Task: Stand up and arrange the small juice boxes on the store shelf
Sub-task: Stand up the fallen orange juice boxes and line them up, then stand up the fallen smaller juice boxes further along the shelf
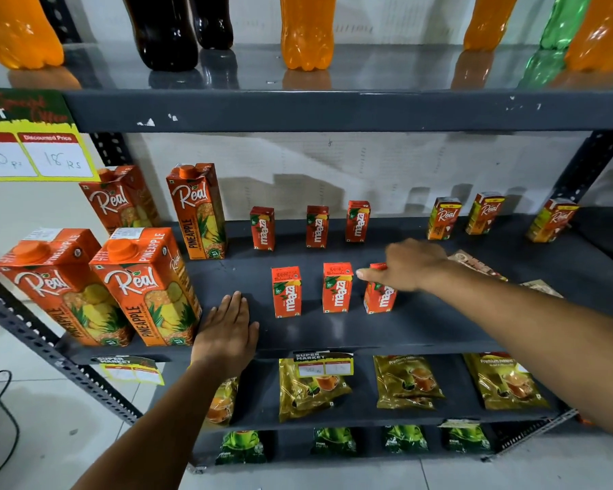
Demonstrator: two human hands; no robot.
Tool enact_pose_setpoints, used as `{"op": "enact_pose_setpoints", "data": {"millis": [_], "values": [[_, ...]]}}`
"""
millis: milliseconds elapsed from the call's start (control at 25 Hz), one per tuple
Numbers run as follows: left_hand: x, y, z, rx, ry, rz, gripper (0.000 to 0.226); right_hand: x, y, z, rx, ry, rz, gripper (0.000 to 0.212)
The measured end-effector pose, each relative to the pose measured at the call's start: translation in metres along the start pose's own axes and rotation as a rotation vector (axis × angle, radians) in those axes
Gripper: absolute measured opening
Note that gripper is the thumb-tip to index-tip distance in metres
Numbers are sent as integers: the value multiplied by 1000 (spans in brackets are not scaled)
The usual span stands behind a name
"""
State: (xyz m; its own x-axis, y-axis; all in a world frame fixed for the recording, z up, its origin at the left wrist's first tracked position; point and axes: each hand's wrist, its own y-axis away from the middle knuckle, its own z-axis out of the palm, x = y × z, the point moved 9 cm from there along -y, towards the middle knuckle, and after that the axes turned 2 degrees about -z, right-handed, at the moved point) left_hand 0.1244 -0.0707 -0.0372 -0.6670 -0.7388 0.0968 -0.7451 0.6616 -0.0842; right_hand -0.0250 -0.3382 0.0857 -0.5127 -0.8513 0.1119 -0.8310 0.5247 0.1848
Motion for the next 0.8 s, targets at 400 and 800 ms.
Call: {"op": "enact_pose_setpoints", "data": {"millis": [400, 800], "values": [[41, 67, -6, 186, 156, 45, 72, 166, 14, 0, 58, -441, 164, 76], [317, 29, 20, 30, 100, 402, 61, 153, -8, 74, 94, -256, 184, 56]]}}
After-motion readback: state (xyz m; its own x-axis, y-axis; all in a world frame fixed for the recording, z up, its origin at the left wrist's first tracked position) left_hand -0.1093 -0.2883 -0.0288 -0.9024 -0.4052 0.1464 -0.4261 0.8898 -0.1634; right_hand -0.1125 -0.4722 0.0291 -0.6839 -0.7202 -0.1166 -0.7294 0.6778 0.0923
